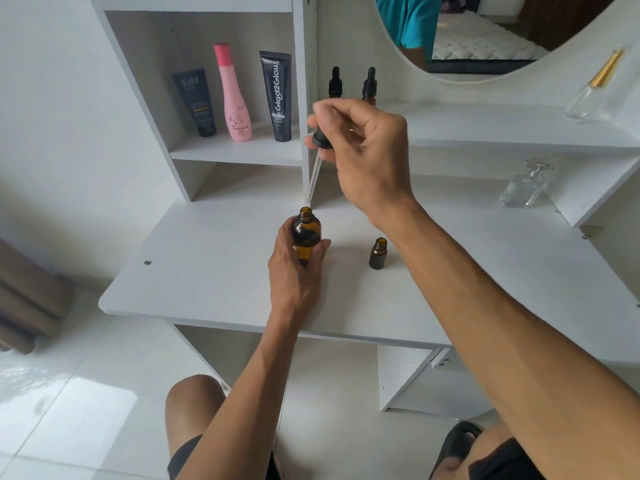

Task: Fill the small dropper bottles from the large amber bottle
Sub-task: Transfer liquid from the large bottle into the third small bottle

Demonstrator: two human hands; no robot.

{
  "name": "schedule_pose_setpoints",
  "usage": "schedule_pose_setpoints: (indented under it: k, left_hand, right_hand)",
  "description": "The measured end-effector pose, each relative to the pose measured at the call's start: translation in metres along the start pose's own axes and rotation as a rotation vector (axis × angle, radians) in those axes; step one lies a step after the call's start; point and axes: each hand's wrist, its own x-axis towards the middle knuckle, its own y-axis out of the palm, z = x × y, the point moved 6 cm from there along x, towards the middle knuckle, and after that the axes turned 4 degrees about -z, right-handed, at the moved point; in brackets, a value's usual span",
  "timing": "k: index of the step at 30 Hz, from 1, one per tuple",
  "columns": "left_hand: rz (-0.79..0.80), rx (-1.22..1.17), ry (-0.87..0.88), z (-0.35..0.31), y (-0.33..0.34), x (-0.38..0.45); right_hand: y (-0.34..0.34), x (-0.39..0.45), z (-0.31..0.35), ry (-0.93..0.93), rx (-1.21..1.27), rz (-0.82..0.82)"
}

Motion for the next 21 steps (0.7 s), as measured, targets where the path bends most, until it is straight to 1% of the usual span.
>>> schedule_pose_setpoints:
  k: [4,21]
  left_hand:
    - [0.001,-0.015,-0.001,0.0,0.0,0.0]
    - [0.007,-0.019,0.021,-0.001,0.0,-0.001]
  right_hand:
    - [0.007,0.0,-0.006,0.003,-0.044,0.045]
    - [0.017,-0.006,-0.031,0.039,-0.175,0.085]
